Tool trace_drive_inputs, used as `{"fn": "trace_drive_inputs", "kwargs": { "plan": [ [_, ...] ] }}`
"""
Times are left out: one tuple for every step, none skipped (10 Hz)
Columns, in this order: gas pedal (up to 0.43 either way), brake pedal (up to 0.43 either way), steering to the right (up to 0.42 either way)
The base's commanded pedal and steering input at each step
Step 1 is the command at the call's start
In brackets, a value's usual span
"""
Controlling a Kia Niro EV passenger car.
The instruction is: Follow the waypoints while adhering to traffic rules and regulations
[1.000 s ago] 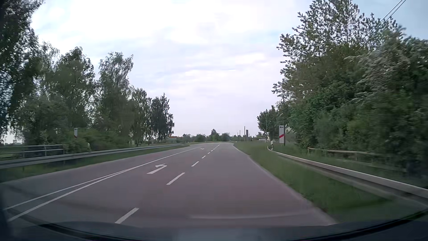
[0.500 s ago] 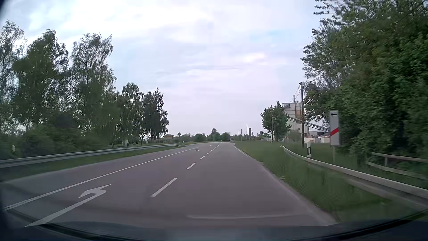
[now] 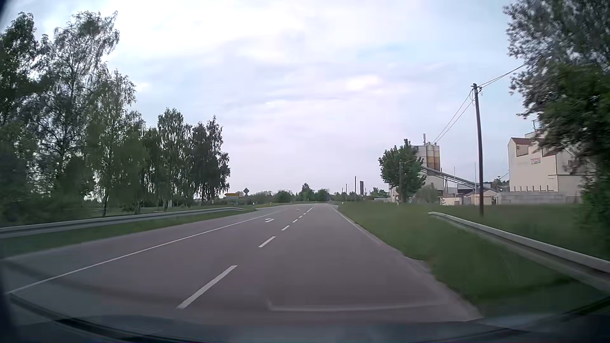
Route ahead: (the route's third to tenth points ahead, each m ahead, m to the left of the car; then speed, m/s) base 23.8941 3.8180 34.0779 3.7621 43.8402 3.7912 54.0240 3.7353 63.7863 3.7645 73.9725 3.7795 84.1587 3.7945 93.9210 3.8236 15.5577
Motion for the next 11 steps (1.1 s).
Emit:
{"fn": "trace_drive_inputs", "kwargs": {
  "plan": [
    [0.157, 0.000, -0.002],
    [0.157, 0.000, -0.002],
    [0.157, 0.000, -0.002],
    [0.157, 0.000, -0.002],
    [0.157, 0.000, -0.002],
    [0.157, 0.000, -0.002],
    [0.157, 0.000, -0.002],
    [0.157, 0.000, -0.001],
    [0.157, 0.000, -0.001],
    [0.157, 0.000, -0.001],
    [0.157, 0.000, -0.002]
  ]
}}
